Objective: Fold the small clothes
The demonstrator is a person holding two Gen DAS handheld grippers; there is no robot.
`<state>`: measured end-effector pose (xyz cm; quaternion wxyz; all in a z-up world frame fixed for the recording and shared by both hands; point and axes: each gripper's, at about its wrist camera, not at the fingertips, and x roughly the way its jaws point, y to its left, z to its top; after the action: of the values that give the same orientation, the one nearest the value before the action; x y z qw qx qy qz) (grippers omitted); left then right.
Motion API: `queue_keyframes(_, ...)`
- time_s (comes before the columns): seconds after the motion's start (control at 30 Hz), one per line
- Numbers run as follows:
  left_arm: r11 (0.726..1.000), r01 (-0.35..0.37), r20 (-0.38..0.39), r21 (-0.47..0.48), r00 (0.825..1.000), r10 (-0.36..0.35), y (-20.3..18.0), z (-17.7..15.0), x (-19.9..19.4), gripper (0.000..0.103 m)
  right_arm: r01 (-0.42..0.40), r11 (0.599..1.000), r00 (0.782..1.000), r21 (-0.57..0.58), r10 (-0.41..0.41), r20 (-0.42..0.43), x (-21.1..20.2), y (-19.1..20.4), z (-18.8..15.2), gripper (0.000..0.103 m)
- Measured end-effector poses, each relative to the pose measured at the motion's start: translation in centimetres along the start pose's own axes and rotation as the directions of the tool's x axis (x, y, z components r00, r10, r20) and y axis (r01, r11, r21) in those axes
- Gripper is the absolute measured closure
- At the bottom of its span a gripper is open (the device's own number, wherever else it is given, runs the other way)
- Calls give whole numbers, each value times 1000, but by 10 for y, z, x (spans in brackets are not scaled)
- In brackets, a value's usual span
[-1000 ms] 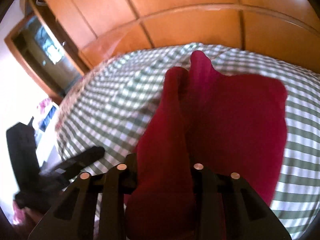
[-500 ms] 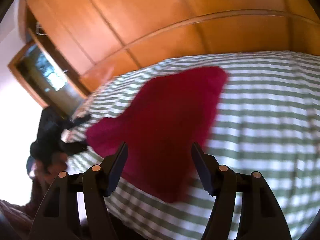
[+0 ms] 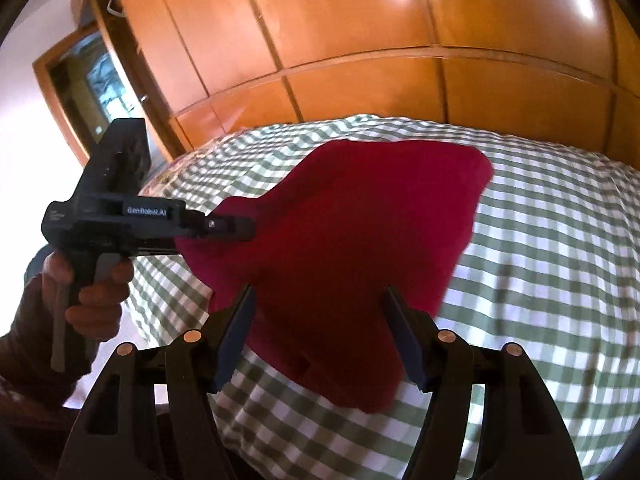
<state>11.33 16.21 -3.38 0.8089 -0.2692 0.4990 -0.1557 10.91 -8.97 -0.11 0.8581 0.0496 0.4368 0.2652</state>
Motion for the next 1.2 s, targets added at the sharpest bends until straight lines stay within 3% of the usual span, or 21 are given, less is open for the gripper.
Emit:
queue_keyframes(0.1, 1000, -27, 16, 1, 1000, 27, 14, -21, -10, 90, -21, 1000, 998, -17, 20, -66, 11, 3, -11, 38)
queue_keyframes(0.2, 997, -72, -8, -15, 997, 72, 33, -42, 4, 90, -38, 999, 993, -8, 37, -114, 20, 2, -29, 38)
queue_keyframes(0.3, 996, -53, 17, -68, 998, 54, 40, -48, 6, 90, -8, 999, 994, -44, 3, -113, 28, 9, -43, 38)
queue_keyframes(0.4, 995, -98, 51, -36, 994, 100, 30, -45, -4, 81, 16, 998, 994, -62, -22, -108, 29, 12, -41, 38)
queue_keyframes(0.5, 978, -205, 146, 43, 969, 197, 5, -39, -19, 70, 10, 998, 994, -57, -16, -112, 24, 11, -35, 38)
queue_keyframes(0.6, 950, -293, 239, 103, 935, 263, -17, -32, -29, 64, -23, 999, 994, -38, 19, -108, 13, 10, -25, 35)
queue_keyframes(0.73, 921, -359, 302, 153, 904, 302, -33, -22, -30, 54, -12, 1000, 999, 24, 13, -50, -9, -7, -2, 28)
queue_keyframes(0.97, 901, -388, 318, 194, 894, 317, -43, -20, -20, 52, 109, 992, 994, 70, -111, 25, -9, -36, 45, 28)
queue_keyframes(1.2, 891, -404, 306, 208, 892, 333, -41, -17, -12, 52, 156, 985, 987, 73, -157, 9, 28, -41, 83, 28)
